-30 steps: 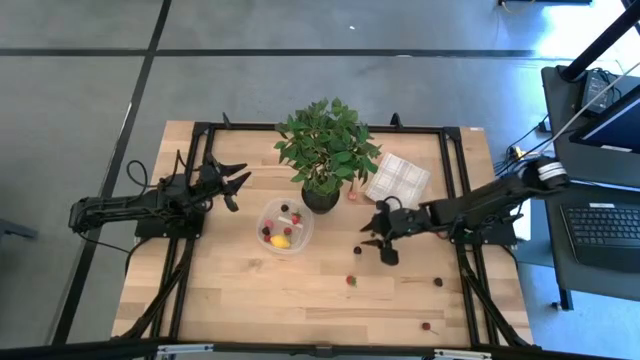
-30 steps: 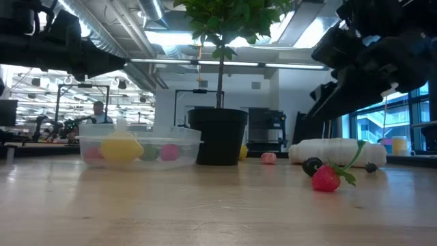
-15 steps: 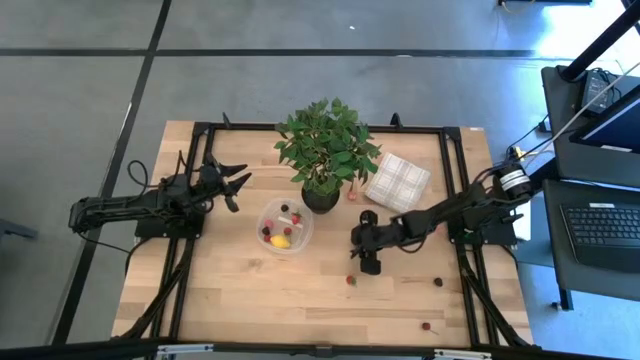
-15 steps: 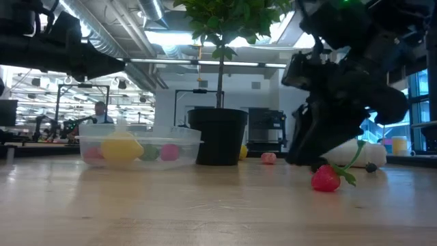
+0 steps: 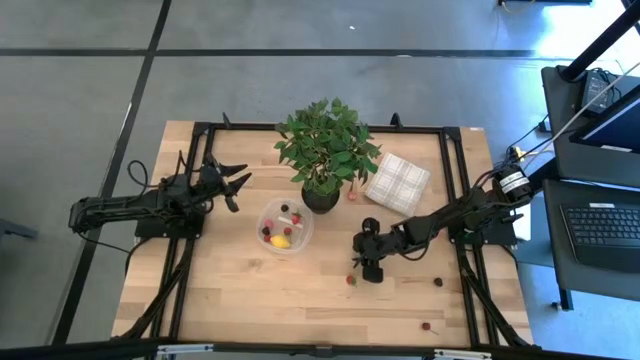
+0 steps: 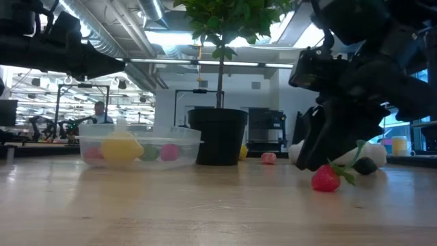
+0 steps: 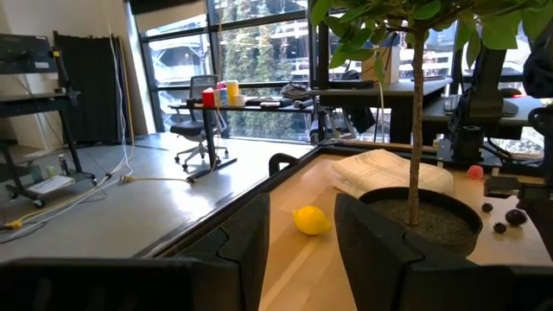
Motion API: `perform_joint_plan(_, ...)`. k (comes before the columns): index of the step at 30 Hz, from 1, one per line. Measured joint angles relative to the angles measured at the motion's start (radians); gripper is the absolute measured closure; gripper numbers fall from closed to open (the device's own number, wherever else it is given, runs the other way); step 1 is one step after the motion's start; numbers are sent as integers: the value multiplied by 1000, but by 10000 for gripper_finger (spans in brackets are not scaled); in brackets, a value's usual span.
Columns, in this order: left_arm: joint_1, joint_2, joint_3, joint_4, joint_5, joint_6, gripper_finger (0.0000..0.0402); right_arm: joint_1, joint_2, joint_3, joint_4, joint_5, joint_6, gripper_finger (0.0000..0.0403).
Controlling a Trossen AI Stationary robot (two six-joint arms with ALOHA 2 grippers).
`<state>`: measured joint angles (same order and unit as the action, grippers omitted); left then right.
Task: Pick and placing Produce into tupperware
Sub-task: Put the red strawberry into the transparent bin
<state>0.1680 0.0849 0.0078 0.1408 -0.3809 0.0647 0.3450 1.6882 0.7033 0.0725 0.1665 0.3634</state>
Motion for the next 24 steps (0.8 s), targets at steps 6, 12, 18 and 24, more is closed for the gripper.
perform_joint_plan(6,0,0,0,0,0,0,276,-1,0,0,1,0,3,221)
perform_joint_plan(12,0,0,0,0,0,0,276,-1,0,-1,28,0,1,221)
perform_joint_plan(18,0,0,0,0,0,0,276,-1,0,-1,14,-4,50,221)
perform_joint_plan(24,0,0,0,0,0,0,276,-7,-2,0,-53,-36,131,221)
